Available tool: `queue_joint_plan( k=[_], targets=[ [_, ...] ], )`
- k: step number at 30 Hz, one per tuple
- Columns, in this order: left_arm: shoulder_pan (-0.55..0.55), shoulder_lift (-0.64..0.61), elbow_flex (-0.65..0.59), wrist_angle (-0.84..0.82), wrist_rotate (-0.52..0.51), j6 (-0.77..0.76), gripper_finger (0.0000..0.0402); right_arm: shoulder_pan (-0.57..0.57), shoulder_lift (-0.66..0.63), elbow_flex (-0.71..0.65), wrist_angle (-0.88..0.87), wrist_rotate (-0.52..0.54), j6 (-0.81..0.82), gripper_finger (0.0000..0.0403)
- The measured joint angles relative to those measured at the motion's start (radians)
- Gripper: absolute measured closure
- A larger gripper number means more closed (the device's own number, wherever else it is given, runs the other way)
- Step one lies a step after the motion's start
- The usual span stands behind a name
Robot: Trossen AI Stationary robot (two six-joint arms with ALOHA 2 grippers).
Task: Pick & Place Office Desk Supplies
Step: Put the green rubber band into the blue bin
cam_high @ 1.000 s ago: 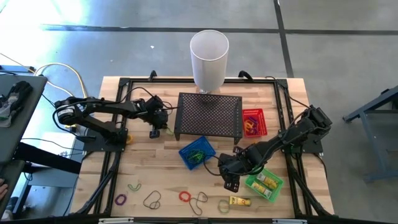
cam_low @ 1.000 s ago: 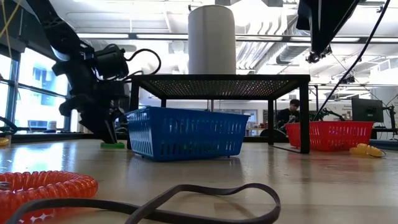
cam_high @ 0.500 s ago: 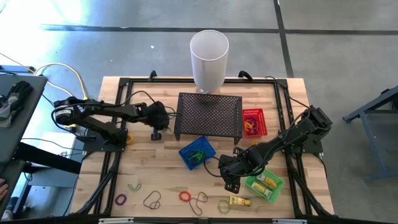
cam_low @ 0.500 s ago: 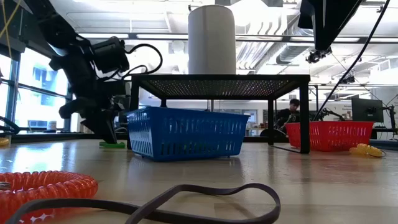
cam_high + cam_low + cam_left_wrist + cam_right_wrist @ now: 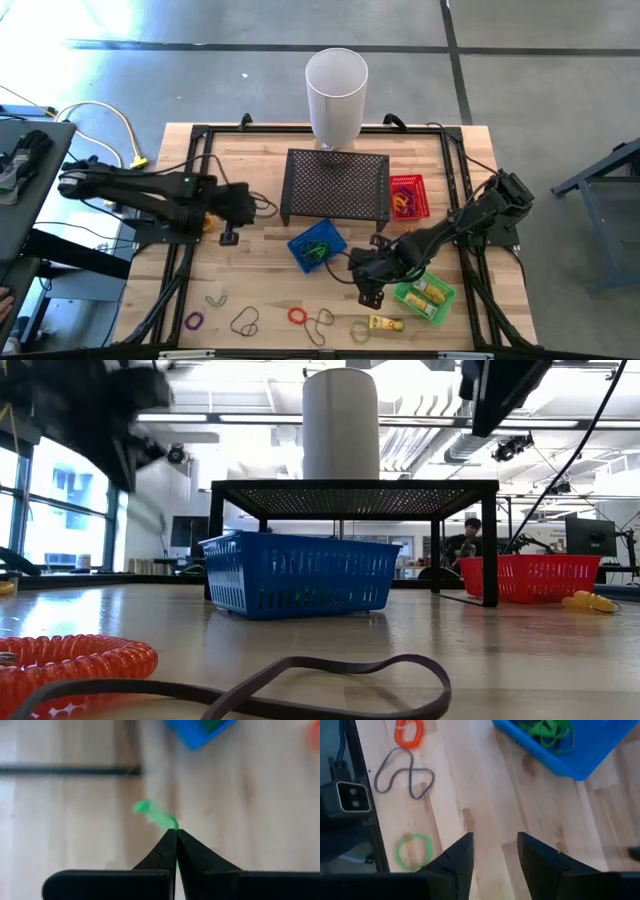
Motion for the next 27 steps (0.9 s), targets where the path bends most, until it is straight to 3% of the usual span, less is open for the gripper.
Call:
queue_joint_plan(
  k=[3,10,15,21,27],
  targets=[
    [-0.119,0.002,0.066,0.028,-0.035,-0.072,0.0401,-0.015,0.0,0.0,0.018,0.004,-0.034,0.0263],
    [-0.311,0.118,0.144,0.248,-0.256,-0.138,0.0401,-0.038,0.0,0.0,0.063,0.008,-0.097,0.0263],
    [-0.297,0.237,0.172,0.39,-0.369,-0.178,0.0402,-0.038,0.0,0.0,0.086,0.031,-0.121,0.0263],
    [-0.255,0.361,0.174,0.515,-0.342,-0.215,0.0402,-0.022,0.0,0.0,0.093,0.056,-0.118,0.0263],
    [-0.231,0.463,0.174,0.54,-0.333,-0.215,0.0401,-0.006,0.0,-0.011,0.094,0.055,-0.078,0.0263]
  ],
)
